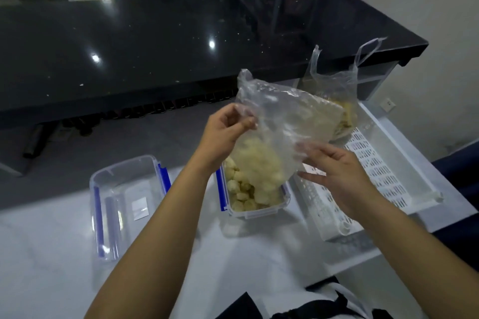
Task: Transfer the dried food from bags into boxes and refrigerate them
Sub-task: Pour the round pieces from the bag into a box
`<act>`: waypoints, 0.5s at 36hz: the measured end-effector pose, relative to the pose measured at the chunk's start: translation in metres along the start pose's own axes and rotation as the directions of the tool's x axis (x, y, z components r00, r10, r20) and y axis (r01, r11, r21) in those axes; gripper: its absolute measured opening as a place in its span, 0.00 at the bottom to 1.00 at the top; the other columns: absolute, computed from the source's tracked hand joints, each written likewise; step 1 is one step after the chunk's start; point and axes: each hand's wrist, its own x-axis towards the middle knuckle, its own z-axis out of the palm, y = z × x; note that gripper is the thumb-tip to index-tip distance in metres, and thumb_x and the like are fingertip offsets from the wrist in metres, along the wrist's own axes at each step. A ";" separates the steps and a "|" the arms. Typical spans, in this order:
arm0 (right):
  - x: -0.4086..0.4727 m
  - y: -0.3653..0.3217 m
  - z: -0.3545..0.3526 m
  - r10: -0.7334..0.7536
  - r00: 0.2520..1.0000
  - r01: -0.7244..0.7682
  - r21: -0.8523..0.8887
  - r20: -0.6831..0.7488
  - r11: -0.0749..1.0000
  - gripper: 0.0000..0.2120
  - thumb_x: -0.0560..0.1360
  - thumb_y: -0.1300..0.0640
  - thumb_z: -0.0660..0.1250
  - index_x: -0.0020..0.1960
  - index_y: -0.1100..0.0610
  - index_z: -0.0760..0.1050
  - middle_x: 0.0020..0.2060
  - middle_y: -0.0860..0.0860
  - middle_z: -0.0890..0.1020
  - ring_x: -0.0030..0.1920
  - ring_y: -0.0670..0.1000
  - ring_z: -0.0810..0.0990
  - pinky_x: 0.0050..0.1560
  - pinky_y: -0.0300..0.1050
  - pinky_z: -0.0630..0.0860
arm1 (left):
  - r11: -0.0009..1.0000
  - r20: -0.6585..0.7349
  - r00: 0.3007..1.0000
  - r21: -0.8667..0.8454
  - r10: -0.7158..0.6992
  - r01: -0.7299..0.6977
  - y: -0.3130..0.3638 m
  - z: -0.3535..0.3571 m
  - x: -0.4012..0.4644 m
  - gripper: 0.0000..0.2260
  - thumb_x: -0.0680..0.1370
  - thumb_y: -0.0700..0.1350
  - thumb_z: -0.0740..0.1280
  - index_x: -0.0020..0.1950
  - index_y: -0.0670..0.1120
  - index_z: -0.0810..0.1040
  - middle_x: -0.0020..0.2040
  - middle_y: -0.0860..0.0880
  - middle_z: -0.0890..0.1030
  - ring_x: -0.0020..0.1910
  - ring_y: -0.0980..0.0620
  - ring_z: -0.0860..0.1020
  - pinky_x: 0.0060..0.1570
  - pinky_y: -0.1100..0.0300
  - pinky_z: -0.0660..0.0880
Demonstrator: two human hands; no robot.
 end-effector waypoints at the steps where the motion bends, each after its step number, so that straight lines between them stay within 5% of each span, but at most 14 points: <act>1: 0.000 0.004 0.000 0.019 1.000 -0.019 -0.027 -0.005 0.999 0.13 0.67 0.55 0.74 0.51 0.53 0.85 0.48 0.50 0.87 0.48 0.50 0.85 0.54 0.53 0.81 | 1.000 0.028 0.999 0.012 -0.025 0.024 0.000 -0.003 0.000 0.06 0.78 0.36 0.71 0.54 0.38 0.79 0.47 0.45 0.84 0.48 0.51 0.84 0.50 0.60 0.80; 5: -0.002 0.034 0.008 0.108 0.993 -0.116 -0.186 -0.051 0.976 0.09 0.73 0.59 0.75 0.53 0.56 0.82 0.41 0.48 0.85 0.45 0.51 0.83 0.52 0.53 0.80 | 0.966 0.206 0.955 0.190 -0.213 0.175 -0.011 -0.006 -0.005 0.15 0.75 0.44 0.76 0.60 0.54 0.79 0.55 0.56 0.85 0.54 0.58 0.83 0.50 0.63 0.80; 8: -0.006 0.049 0.019 0.059 0.998 -0.065 -0.203 -0.037 0.977 0.09 0.80 0.58 0.67 0.55 0.46 0.82 0.42 0.39 0.86 0.44 0.39 0.84 0.39 0.33 0.78 | 0.941 0.156 0.966 0.303 -0.206 0.151 -0.018 -0.006 -0.006 0.07 0.77 0.49 0.73 0.52 0.60 0.82 0.54 0.61 0.83 0.52 0.63 0.81 0.49 0.65 0.79; 10: -0.008 0.052 0.025 0.062 0.997 -0.073 -0.220 -0.056 0.973 0.10 0.82 0.56 0.64 0.55 0.43 0.82 0.45 0.36 0.86 0.46 0.36 0.83 0.39 0.29 0.76 | 0.912 0.121 0.976 0.393 -0.180 0.119 -0.021 -0.009 -0.002 0.04 0.77 0.52 0.72 0.47 0.62 0.83 0.55 0.66 0.78 0.53 0.69 0.76 0.52 0.65 0.75; 13: -0.008 0.056 0.032 0.116 0.987 -0.137 -0.199 -0.113 0.970 0.11 0.83 0.54 0.63 0.52 0.44 0.83 0.51 0.40 0.86 0.54 0.43 0.82 0.53 0.42 0.80 | 0.874 0.145 0.974 0.479 -0.173 0.084 -0.025 -0.012 0.005 0.01 0.78 0.52 0.72 0.48 0.59 0.83 0.55 0.71 0.71 0.51 0.75 0.71 0.47 0.72 0.68; 18: -0.010 0.058 0.038 0.162 0.979 -0.183 -0.179 -0.123 0.967 0.11 0.82 0.52 0.63 0.55 0.43 0.83 0.54 0.40 0.83 0.57 0.46 0.80 0.63 0.56 0.77 | 0.808 0.149 0.935 0.559 -0.323 0.190 -0.030 -0.019 0.015 0.08 0.77 0.54 0.72 0.53 0.54 0.83 0.55 0.58 0.81 0.55 0.58 0.79 0.50 0.61 0.75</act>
